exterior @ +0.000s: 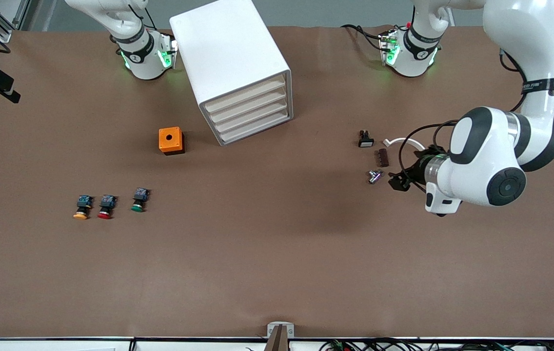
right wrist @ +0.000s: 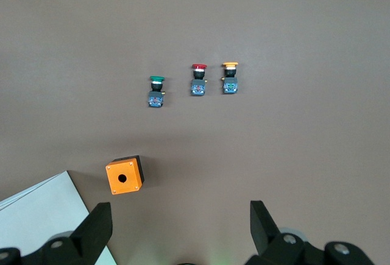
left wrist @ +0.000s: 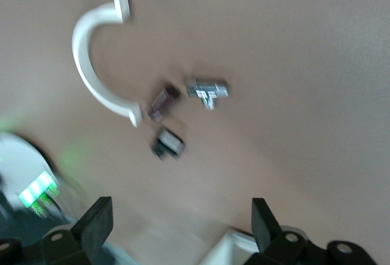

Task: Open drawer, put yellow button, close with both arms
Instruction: 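Move the left gripper toward the white cabinet's drawer handle, then grasp the top drawer handle with the left gripper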

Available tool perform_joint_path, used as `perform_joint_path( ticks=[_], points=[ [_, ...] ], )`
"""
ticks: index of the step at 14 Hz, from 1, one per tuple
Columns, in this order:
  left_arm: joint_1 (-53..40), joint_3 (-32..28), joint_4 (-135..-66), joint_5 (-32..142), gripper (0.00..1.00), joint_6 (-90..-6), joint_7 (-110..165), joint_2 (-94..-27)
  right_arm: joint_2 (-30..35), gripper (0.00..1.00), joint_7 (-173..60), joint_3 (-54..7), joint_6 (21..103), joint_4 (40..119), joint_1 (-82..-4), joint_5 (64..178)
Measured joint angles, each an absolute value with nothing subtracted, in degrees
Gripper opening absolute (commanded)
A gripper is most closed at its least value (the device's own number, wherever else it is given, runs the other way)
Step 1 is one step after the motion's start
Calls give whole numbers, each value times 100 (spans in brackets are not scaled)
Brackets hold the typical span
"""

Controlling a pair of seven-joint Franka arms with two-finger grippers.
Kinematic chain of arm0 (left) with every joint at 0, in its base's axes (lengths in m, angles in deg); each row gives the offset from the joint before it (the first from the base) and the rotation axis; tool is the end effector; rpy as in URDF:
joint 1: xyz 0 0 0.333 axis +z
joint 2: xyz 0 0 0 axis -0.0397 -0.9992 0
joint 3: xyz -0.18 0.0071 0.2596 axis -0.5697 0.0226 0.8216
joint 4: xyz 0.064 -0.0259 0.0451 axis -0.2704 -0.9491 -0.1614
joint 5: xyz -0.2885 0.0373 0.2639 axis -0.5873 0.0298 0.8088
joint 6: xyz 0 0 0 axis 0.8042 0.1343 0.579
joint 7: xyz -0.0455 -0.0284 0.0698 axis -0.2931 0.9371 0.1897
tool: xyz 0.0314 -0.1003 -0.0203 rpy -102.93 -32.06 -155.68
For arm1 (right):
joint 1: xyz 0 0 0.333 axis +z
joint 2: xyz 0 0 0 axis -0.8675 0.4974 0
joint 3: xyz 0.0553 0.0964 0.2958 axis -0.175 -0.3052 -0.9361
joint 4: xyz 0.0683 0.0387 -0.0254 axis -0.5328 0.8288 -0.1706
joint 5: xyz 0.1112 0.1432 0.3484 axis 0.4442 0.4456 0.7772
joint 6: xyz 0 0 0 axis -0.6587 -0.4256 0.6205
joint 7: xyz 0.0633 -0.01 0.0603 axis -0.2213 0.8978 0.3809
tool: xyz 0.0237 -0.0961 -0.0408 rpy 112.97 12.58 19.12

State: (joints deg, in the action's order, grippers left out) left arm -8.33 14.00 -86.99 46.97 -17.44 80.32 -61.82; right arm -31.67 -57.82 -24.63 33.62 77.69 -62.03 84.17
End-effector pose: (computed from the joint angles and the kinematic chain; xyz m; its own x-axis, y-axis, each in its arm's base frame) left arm 0.6144 -0.1722 0.3751 0.5327 0.7033 -0.4709 0.6977 -0.6798 -0.2261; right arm 0.4842 -0.0563 0.6592 0.9990 -0.0435 0.0105 -0.0432 -0.9989 -0.0202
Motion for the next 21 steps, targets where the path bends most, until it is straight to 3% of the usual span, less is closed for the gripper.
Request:
perform_joint_path(
  ticks=[8,14,21],
  points=[
    [-1184,1342,-8598,3031,100,-1616,11393,-6812,-3167,100,-5782,-2468,3374,7769,-6202,8417],
    [-1274,696,-8408,2404,100,-1136,13542,-7349,-3167,100,-5782,-2458,3378,7769,-6211,8417],
    [-1358,492,-8376,1599,100,-584,14795,-7913,-3167,100,-5778,-2440,3386,7769,-6241,8417]
  ],
)
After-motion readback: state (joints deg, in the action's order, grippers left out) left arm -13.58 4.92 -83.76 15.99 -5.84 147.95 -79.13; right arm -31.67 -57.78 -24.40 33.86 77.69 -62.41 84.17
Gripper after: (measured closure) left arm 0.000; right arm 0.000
